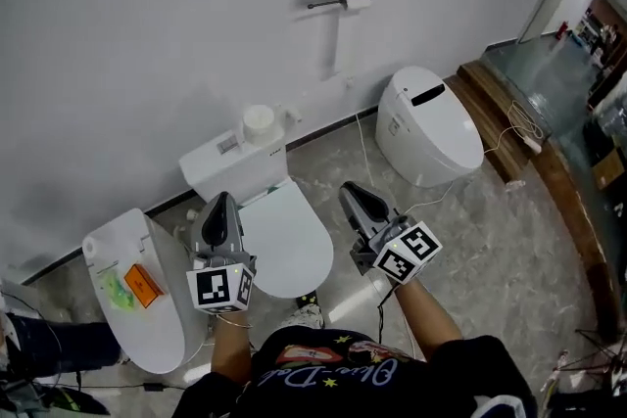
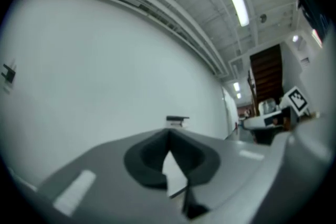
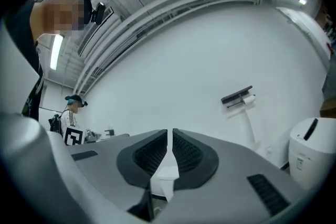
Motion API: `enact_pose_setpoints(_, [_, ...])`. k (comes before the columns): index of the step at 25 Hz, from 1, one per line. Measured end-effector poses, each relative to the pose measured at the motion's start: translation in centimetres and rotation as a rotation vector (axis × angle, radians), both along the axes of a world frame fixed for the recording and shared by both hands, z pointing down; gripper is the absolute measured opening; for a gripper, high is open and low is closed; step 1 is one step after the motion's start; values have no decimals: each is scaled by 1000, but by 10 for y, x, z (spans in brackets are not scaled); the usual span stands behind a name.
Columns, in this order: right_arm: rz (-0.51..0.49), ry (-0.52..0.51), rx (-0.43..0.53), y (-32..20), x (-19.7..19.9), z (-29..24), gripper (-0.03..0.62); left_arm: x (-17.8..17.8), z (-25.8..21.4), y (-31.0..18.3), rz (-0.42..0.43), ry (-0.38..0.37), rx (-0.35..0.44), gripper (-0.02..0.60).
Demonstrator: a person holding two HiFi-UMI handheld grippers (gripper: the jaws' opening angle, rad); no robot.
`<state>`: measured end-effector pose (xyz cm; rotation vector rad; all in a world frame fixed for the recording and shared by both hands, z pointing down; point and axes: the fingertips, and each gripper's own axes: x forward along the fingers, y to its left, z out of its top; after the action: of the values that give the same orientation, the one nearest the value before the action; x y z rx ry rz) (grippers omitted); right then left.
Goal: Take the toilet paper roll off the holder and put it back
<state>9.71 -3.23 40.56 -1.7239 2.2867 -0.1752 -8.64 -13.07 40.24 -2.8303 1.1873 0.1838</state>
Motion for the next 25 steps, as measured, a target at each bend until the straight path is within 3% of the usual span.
enact_pose_setpoints(6, [-265,158,-120,-107,3,18,27,21,-8,-32,-59,-33,4,-2])
enact_pose_setpoints(8, [-370,201,-179,-139,-6,29,123,15,-4,-35,-105,-51,-15,-2])
enact_pose_setpoints(9, [-420,241,-204,-155,-10,34,136,10,-3,-38,-136,-57,-23,-2])
enact_pose_setpoints(15, [-684,682,-386,-249,-19,88,140,-18,2,-44,-336,-69,-68,-2])
enact_pose_setpoints(20, [-881,1091,-546,-298,-20,147,146,-45,20,-38,-497,-61,-134,-2])
enact_pose_setpoints(23, [-944,1275,-575,-320,-20,172,146,-58,29,-34,-559,-61,-163,-2])
enact_pose_setpoints(25, [-973,1338,-600,-330,-19,190,146,-68,38,-31,-597,-58,-179,-2])
